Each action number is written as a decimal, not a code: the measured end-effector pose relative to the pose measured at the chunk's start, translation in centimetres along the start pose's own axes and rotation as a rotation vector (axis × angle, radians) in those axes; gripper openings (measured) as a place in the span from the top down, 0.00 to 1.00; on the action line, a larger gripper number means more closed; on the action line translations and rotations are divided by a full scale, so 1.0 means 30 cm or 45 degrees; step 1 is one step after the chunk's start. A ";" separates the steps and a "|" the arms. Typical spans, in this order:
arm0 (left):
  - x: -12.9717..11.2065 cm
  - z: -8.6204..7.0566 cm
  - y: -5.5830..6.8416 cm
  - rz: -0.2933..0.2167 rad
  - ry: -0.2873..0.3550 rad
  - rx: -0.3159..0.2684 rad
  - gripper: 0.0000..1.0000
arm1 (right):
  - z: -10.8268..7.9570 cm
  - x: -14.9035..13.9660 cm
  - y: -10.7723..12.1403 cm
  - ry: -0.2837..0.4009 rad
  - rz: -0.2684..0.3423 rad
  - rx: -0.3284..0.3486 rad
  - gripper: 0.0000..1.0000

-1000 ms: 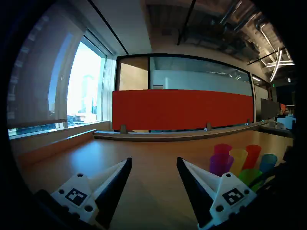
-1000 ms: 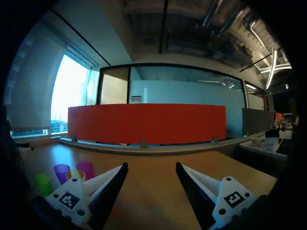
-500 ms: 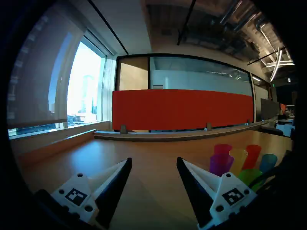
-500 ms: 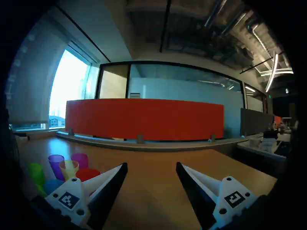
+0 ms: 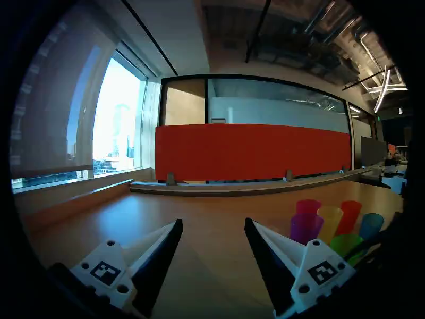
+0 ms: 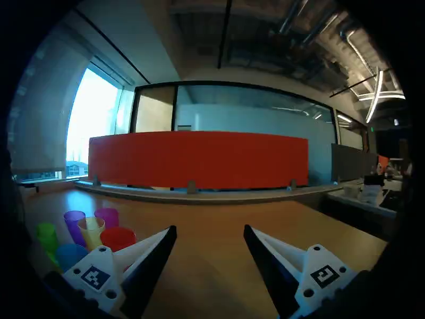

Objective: Pour water

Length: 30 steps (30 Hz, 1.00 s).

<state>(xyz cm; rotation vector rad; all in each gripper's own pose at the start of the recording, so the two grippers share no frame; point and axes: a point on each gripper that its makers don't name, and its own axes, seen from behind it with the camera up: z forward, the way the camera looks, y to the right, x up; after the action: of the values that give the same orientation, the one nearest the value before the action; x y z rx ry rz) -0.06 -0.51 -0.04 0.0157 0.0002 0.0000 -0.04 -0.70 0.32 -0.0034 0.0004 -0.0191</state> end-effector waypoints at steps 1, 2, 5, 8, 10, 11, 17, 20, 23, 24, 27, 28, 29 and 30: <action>0.000 0.000 0.000 0.000 0.000 0.000 0.14 | 0.000 -0.004 0.001 -0.003 0.001 0.000 0.02; 0.000 0.000 0.000 0.000 0.000 0.000 0.14 | -0.001 -0.007 0.002 -0.005 0.001 -0.001 0.02; 0.000 0.000 0.000 0.000 0.000 0.000 0.14 | -0.001 -0.011 0.002 -0.006 0.009 0.000 0.02; 0.000 0.000 0.000 0.000 0.000 0.000 0.14 | -0.002 -0.006 0.001 -0.005 0.017 0.003 0.02; -0.001 0.000 0.000 0.000 0.000 0.000 0.14 | -0.002 -0.002 0.003 -0.003 0.019 0.003 0.02; -0.001 0.000 0.000 0.000 0.000 0.000 0.14 | -0.002 -0.001 0.005 -0.002 0.019 0.003 0.02; -0.001 0.001 -0.001 0.000 0.000 0.000 0.14 | -0.007 0.004 0.011 0.000 0.020 0.005 0.02; -0.001 0.000 0.000 0.000 0.000 0.000 0.14 | -0.007 0.005 0.013 0.000 0.021 0.006 0.02; -0.001 0.000 0.000 0.000 0.000 0.000 0.14 | -0.008 0.005 0.014 0.000 0.021 0.005 0.02; -0.001 0.000 0.000 0.000 0.000 0.000 0.14 | -0.008 0.004 0.014 0.000 0.021 0.005 0.02; -0.001 0.000 -0.001 0.000 0.000 0.000 0.14 | -0.010 0.003 0.014 0.001 0.022 0.006 0.02; -0.001 0.000 -0.001 0.000 0.000 0.000 0.14 | -0.010 0.003 0.014 0.001 0.022 0.006 0.02; -0.001 0.000 -0.001 0.000 0.000 0.000 0.14 | -0.011 0.003 0.014 0.001 0.022 0.007 0.02; 0.000 -0.001 -0.001 0.000 0.000 0.000 0.14 | -0.011 0.003 0.015 0.001 0.022 0.007 0.02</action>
<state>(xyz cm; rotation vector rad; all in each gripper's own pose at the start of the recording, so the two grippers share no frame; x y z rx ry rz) -0.07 -0.54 -0.06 0.0159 0.0001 -0.0001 0.05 -0.26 -0.01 0.0022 0.0009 -0.0016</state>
